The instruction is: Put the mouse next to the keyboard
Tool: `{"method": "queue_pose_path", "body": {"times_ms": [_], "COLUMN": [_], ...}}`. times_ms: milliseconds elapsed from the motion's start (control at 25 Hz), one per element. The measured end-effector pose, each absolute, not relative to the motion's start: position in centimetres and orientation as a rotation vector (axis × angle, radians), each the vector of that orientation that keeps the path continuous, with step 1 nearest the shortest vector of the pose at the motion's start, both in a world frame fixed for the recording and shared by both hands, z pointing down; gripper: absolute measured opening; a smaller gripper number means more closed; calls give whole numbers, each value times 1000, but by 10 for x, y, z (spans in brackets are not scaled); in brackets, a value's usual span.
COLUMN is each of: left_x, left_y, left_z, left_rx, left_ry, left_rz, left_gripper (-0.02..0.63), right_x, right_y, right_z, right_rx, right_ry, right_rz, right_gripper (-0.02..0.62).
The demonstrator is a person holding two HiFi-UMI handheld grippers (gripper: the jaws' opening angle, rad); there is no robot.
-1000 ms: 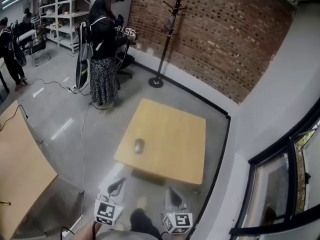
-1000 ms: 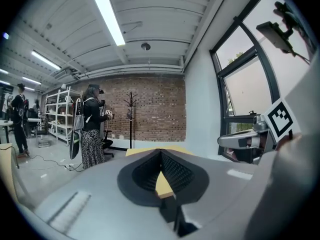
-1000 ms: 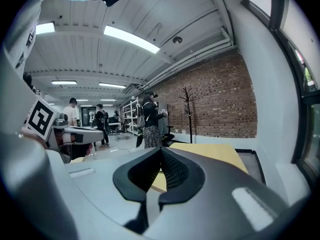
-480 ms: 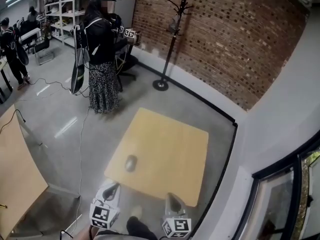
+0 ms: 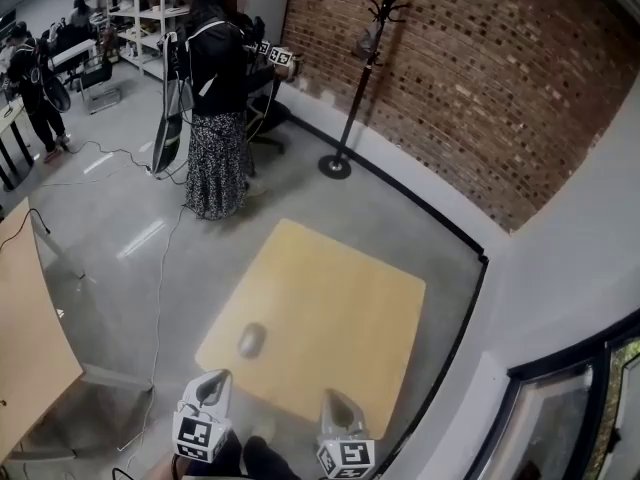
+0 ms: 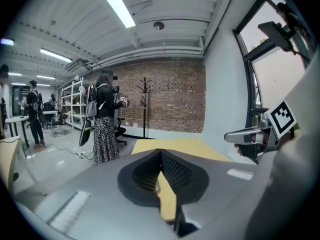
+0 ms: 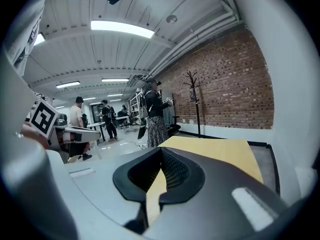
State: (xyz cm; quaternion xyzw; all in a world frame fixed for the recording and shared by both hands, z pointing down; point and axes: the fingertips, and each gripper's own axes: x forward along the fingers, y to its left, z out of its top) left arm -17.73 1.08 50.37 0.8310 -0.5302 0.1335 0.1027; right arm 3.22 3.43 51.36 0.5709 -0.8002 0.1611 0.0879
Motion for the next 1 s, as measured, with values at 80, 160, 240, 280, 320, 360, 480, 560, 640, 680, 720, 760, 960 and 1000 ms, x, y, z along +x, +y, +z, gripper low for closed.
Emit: {"method": "queue_pose_path", "body": {"times_ms": [80, 160, 240, 280, 320, 360, 480, 560, 640, 680, 720, 760, 960, 1000], "left_x": [-171, -166, -162, -160, -159, -158, -157, -161, -165, -167, -168, -169, -165, -163], "left_y": [6, 0, -6, -9, -12, -15, -26, -36, -48, -52, -55, -57, -71, -74], "left_z": [513, 525, 537, 544, 550, 556, 573, 584, 596, 601, 607, 613, 640, 645], "left_rx": [2458, 2447, 2436, 2433, 2431, 2431, 2431, 2422, 2410, 2403, 2395, 2388, 2357, 2348], "left_ry": [-1553, -1532, -1500, -1482, -1464, -1448, -1410, -1398, -1388, -1382, -1374, -1363, -1314, -1306], "left_rz": [421, 442, 471, 487, 501, 515, 563, 593, 628, 646, 663, 679, 735, 749], "left_gripper": [-5, -5, -5, -5, -5, -5, -5, -5, -5, -3, -3, -3, -3, -3], "right_x": [35, 38, 39, 38, 38, 38, 40, 38, 35, 33, 32, 31, 31, 31], "right_y": [28, 22, 16, 14, 11, 9, 2, -7, -15, -18, -20, -21, -33, -36], "right_z": [516, 523, 528, 530, 533, 538, 553, 563, 571, 576, 581, 585, 601, 602], "right_rx": [1687, 1700, 1736, 1749, 1756, 1760, 1768, 1772, 1764, 1756, 1751, 1748, 1761, 1766], "right_ry": [-2379, -2372, -2373, -2372, -2367, -2357, -2315, -2297, -2291, -2283, -2272, -2260, -2227, -2224], "right_rz": [483, 504, 539, 556, 574, 593, 648, 669, 671, 677, 689, 704, 754, 760], "right_gripper": [15, 15, 15, 14, 14, 15, 15, 15, 15, 15, 15, 15, 15, 14]}}
